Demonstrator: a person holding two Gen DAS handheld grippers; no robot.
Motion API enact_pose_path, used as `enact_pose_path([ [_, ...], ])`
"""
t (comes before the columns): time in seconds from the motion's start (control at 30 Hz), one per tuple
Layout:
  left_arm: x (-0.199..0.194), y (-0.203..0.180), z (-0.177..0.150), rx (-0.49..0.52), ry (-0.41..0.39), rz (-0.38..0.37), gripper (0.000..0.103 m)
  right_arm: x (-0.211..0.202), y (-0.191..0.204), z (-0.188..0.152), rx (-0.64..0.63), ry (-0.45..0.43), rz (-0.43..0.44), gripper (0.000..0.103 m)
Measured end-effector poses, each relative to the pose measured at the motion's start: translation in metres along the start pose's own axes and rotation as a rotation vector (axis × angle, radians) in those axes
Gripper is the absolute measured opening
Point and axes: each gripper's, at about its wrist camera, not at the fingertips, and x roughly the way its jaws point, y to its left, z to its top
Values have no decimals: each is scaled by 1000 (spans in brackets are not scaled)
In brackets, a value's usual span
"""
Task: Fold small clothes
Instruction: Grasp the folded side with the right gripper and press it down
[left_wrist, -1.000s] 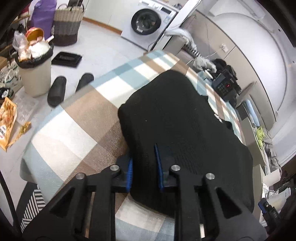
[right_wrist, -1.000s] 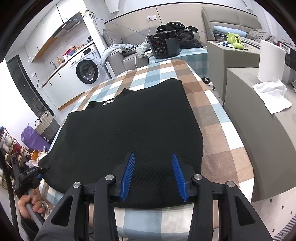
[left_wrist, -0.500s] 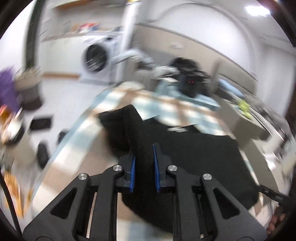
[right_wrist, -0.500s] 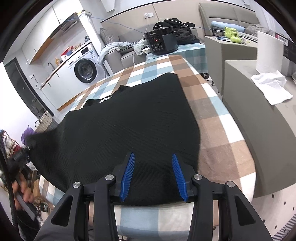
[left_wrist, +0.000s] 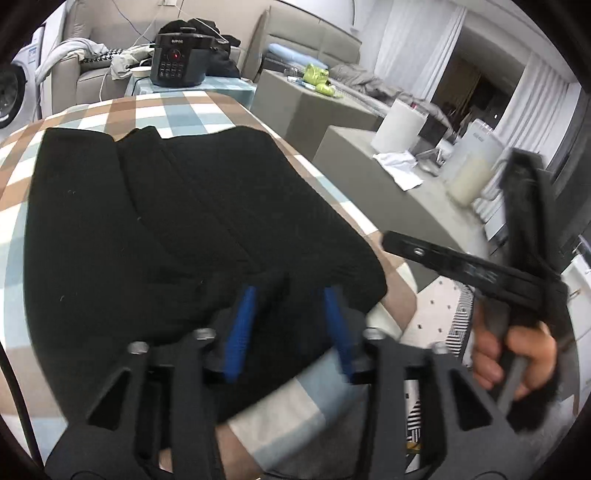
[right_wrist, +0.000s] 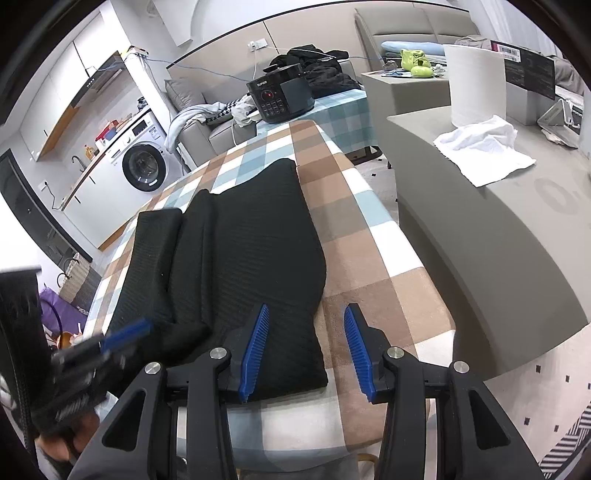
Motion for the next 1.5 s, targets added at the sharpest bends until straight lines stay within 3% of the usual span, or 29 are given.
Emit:
enact_pose_path([
  [0.03,-6,1,-2,-4,-15,3,53,2,2,1,0,2,12,44],
  [0.13,-30,13,-7,-37,-69,50,58,9,15,4,-18,10,58,44],
  [0.27,-51,48,-15,-119,-102,156,59,20,39,4,-61,42,149,44],
  [0.47,-74,91,-29,-221,-124,214,59,47,82,-1,-113,153,312,44],
  [0.57,-74,105,-30,-241,-147,234,59,53,101,0,-148,147,324,44],
  [0.67,-61,112,-34,-218,-82,228,59,65,114,4,-171,159,363,44],
  [0.83,-43,108,-43,-143,-16,269,59,99,116,2,-133,312,371,44],
  [1.0,-45,123,-46,-202,-17,275,59,86,111,-11,-211,395,392,44],
  [1.2,-48,129,-47,-252,-17,260,59,86,113,-7,-224,365,377,47],
  [1.3,-53,127,-49,-254,-23,266,59,94,118,-6,-232,348,413,48],
  [1.33,-55,127,-49,-255,-25,271,59,96,121,-6,-246,343,429,47],
  [1.4,-60,126,-49,-260,-35,277,59,98,129,-9,-306,350,449,32],
  [1.47,-65,127,-48,-269,-49,284,59,95,134,-10,-339,343,454,9],
  [1.5,-67,128,-47,-272,-54,286,59,89,134,-8,-327,331,488,8],
])
